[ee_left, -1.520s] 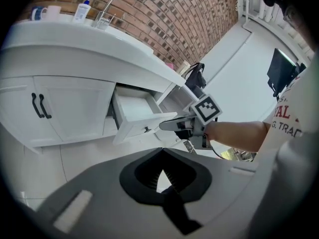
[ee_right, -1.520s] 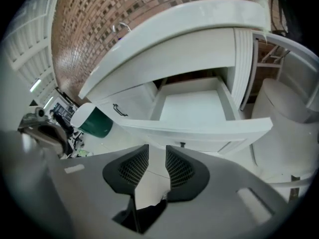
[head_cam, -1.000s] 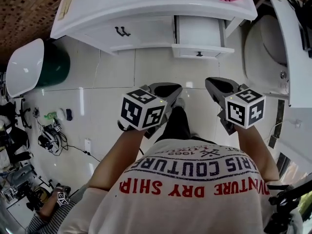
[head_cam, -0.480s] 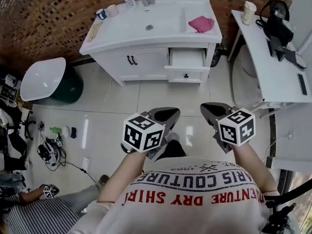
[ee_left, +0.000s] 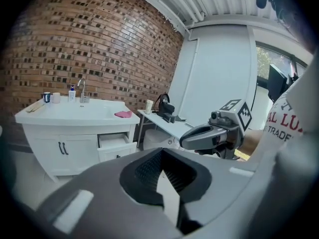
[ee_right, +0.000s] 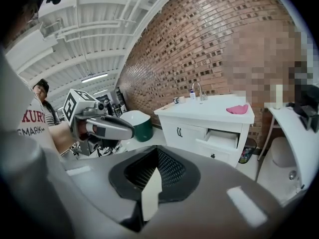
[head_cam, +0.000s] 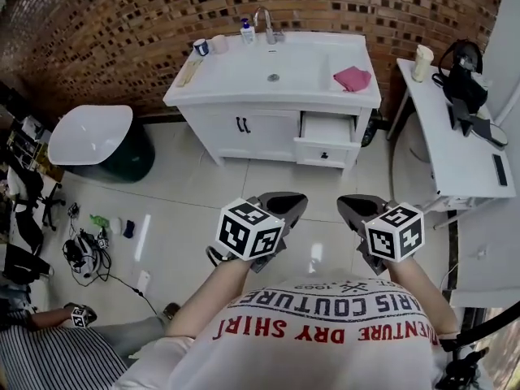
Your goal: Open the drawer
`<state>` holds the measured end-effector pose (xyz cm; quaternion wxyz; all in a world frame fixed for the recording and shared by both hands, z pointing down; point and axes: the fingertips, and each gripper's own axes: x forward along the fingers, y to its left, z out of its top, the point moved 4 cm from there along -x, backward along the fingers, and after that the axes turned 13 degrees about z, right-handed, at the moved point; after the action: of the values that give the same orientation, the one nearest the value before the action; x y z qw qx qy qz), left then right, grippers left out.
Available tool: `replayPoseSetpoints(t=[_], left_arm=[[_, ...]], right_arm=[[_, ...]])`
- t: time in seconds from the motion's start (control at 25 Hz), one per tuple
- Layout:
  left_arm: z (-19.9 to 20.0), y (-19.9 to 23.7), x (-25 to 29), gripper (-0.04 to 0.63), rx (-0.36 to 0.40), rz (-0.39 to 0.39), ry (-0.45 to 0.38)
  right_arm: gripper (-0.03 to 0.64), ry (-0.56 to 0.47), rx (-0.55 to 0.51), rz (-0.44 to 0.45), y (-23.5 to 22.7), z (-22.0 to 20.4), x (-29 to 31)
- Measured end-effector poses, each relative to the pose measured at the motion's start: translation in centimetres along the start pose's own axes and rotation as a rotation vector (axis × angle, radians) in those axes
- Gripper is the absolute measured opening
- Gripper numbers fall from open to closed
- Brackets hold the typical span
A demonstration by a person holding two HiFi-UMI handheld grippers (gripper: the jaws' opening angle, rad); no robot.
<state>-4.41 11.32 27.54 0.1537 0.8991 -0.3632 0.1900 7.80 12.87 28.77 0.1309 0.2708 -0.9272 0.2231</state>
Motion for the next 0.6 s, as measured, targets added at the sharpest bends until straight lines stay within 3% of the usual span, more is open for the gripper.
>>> replayPoseSetpoints(t=[0.6], left_arm=[[-1.6,2.8,-2.1,-0.003,0.009,0.019,0.036]], right_arm=[[0.006,0.005,0.010,0.020,1.3,0.6,4.0]])
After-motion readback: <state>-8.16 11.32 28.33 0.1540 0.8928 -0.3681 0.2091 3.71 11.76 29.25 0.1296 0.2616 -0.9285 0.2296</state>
